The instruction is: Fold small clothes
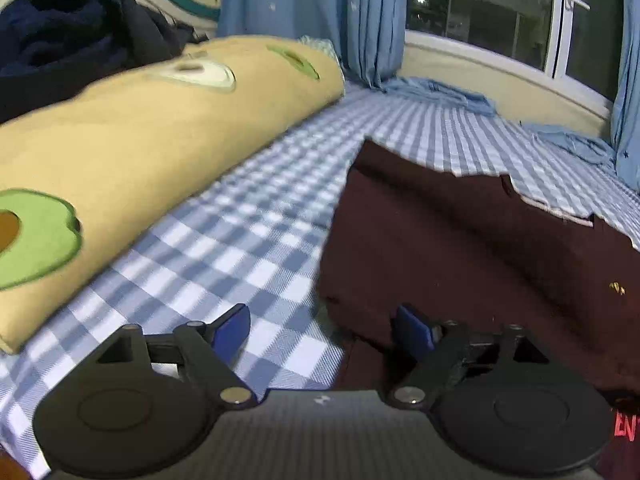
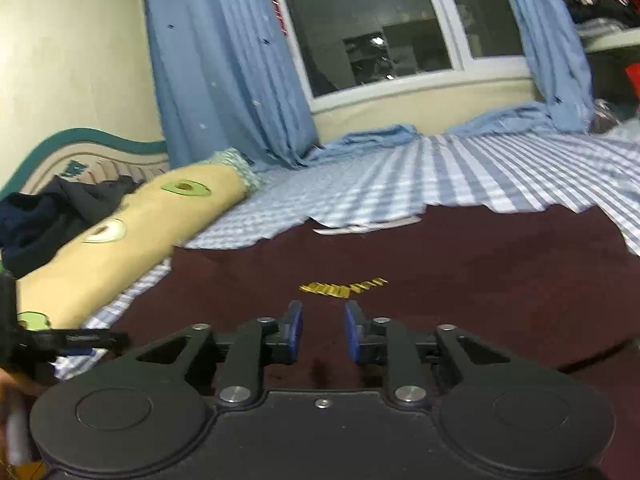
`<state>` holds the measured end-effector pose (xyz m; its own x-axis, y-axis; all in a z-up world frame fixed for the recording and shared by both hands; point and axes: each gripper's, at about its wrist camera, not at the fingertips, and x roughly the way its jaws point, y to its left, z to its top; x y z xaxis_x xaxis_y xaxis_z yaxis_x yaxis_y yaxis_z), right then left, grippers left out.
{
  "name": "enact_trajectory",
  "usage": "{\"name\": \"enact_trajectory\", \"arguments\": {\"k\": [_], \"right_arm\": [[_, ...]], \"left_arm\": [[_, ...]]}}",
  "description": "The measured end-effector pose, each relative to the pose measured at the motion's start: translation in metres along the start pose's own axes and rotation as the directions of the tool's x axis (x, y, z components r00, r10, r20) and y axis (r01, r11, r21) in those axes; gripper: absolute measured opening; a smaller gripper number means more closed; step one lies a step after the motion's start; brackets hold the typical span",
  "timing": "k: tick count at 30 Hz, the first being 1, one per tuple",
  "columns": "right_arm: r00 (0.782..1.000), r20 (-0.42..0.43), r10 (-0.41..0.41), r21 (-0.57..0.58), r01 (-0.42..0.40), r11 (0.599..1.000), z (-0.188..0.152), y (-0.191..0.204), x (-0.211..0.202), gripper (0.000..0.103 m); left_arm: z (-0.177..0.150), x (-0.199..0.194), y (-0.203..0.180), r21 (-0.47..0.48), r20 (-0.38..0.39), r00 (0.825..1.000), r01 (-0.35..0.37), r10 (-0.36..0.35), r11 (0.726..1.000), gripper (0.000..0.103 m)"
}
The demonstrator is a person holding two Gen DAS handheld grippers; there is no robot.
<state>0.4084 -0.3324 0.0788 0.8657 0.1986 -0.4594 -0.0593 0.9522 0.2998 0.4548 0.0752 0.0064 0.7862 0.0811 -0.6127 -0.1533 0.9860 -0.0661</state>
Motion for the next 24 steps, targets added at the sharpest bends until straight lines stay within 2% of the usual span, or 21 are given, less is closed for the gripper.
{"name": "enact_trajectory", "arguments": {"k": [1,3,5,7,9,12,17,20,24], "right_arm": [[1.0,-0.015,-0.015,0.004,0.015,1.0,-0.002,-0.005,0.002,0.052],[0.999,-0.04,-0.032,0.012,0.032,0.999,-0.01,-0.016,0.006,0.059],[0.997,-0.08,-0.02,0.048,0.024,0.999,-0.015,-0.027,0.013,0.06],[0.994,-0.109,0.007,0.087,0.003,0.996,-0.018,-0.031,0.02,0.059],[0.993,-0.118,0.024,0.103,-0.011,0.995,-0.019,-0.031,0.023,0.055],[0.993,-0.12,0.02,0.062,-0.012,0.998,-0.019,-0.025,0.025,0.032],[0.993,-0.119,0.015,0.027,-0.012,1.0,-0.028,-0.023,0.027,0.031],[0.995,-0.095,0.029,0.036,-0.026,0.999,-0.033,-0.026,0.027,0.032],[0.996,-0.074,0.048,0.032,-0.046,0.998,-0.037,-0.028,0.023,0.039]], "left_arm": [[0.002,-0.005,-0.001,0.006,0.028,1.0,-0.012,0.011,1.0,0.087],[0.005,-0.017,-0.006,0.037,0.101,0.995,-0.023,0.019,0.999,0.093],[0.009,-0.024,-0.014,0.086,0.16,0.987,-0.022,0.008,0.996,0.096],[0.015,-0.023,-0.026,0.14,0.185,0.983,-0.024,-0.002,0.99,0.097],[0.02,-0.014,-0.034,0.163,0.177,0.984,-0.029,0.0,0.986,0.097],[0.032,0.008,-0.042,0.156,0.175,0.984,-0.055,0.027,0.986,0.096],[0.059,0.053,-0.048,0.113,0.143,0.989,-0.055,0.038,0.992,0.096],[0.069,0.078,-0.053,0.12,0.117,0.992,-0.061,0.047,0.991,0.096],[0.077,0.115,-0.057,0.098,0.051,0.993,-0.114,0.109,0.989,0.096]]}}
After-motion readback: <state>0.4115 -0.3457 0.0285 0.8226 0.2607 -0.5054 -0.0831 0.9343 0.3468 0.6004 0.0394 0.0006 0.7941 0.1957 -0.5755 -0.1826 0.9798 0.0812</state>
